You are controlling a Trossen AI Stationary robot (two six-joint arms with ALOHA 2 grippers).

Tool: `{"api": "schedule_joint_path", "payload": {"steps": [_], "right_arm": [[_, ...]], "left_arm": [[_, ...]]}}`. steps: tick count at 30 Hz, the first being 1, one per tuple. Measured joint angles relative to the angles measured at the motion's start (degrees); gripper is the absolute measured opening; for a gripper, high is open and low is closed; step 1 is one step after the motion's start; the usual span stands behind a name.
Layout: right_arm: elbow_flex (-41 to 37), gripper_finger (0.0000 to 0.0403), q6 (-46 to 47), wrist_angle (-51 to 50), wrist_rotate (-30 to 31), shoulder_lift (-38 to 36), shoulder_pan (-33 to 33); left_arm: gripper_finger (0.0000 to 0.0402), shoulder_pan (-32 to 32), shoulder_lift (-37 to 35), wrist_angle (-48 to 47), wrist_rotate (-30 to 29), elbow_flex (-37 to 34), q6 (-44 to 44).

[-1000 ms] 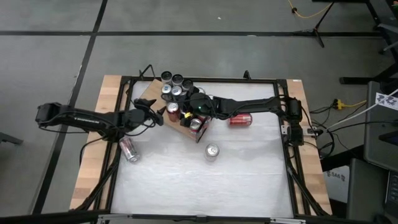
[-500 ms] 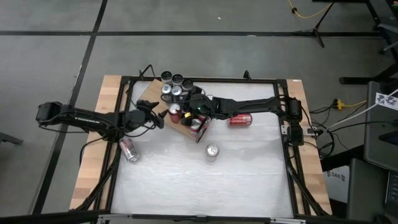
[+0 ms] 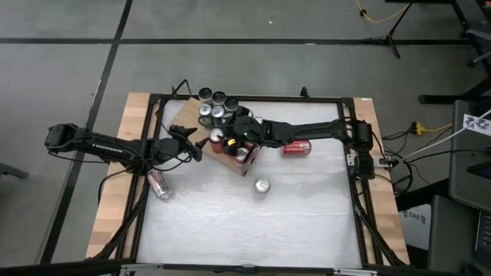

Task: Pick and place cans onto a shelf
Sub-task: Put the bottom red/black soda can on the shelf, then put the red/black soda can on the shelf aligned with the other red/black soda cans

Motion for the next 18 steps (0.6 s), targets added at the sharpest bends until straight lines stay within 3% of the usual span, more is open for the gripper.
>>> {"api": "schedule_joint_path", "payload": {"steps": [9,18], "right_arm": [[3.1,0.0319,-3.0,-2.6,0.1,-0.8,0.6],[12.5,0.0319,-4.7,-23.6,0.4,-5.6,3.5]], "left_arm": [[0.0330,0.0,0.0,-0.3,-3.9,0.0,0.1],[0.0330,0.0,-2.0,-0.4,-4.4,0.0,7.1]]}}
